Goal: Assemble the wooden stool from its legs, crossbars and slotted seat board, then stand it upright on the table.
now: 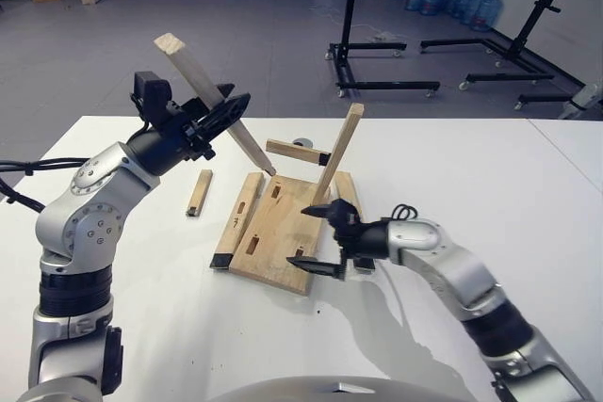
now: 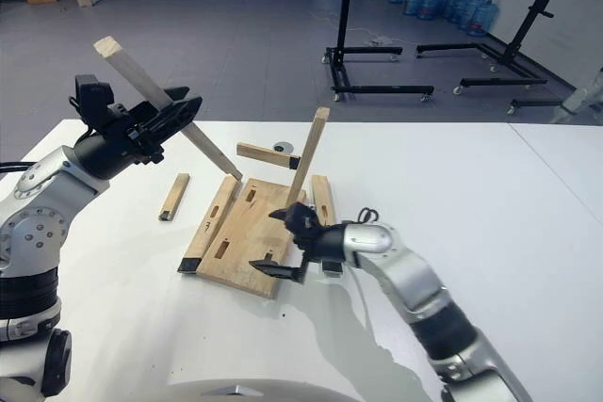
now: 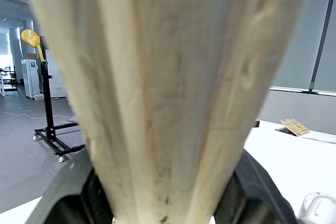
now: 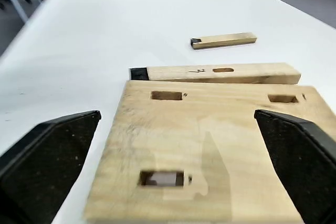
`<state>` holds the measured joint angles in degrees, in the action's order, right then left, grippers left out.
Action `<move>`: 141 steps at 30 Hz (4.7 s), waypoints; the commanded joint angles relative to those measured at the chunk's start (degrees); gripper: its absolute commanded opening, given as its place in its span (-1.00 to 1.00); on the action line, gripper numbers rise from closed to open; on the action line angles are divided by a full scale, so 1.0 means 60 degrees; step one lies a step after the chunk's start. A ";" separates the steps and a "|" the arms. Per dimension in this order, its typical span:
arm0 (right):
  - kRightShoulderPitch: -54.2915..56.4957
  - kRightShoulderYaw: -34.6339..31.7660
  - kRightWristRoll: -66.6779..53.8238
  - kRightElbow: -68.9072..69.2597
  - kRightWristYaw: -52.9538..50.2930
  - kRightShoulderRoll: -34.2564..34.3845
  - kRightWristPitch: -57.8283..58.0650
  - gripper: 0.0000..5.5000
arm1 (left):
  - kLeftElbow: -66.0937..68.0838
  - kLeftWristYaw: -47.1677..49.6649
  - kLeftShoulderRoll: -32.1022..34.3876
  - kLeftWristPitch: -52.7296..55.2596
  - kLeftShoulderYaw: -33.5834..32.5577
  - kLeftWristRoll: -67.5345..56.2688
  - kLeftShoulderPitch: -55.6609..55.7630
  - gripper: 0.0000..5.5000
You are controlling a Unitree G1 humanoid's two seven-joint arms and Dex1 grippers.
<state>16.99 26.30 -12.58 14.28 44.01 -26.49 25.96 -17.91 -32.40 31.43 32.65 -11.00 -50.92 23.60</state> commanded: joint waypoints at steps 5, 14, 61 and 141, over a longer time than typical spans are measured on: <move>0.1486 0.1811 0.2612 0.0296 -0.0012 0.0190 0.0575 0.96 | 0.0004 0.0060 -0.0281 -0.0113 -0.0036 0.0322 0.0079 -0.27; 0.2149 0.2236 0.3142 0.0459 0.0566 0.0627 0.2820 0.96 | -0.0041 0.0186 -0.0709 -0.0122 -0.0035 0.0547 -0.0031 -0.27; 0.2701 0.4231 0.3597 0.0637 0.3122 -0.3269 0.2793 0.96 | -0.0499 0.0698 -0.1406 -0.0136 0.0147 0.0985 -0.0590 -0.27; 0.1774 -0.0950 -0.0224 0.1260 0.1495 -0.1475 0.4235 0.96 | 1.1478 -0.5907 -0.2064 -0.3853 0.0342 0.4212 0.3529 -0.27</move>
<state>28.06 20.20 -13.48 21.08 53.37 -35.43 51.05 50.34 -67.93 19.14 10.97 -9.75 -27.54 44.13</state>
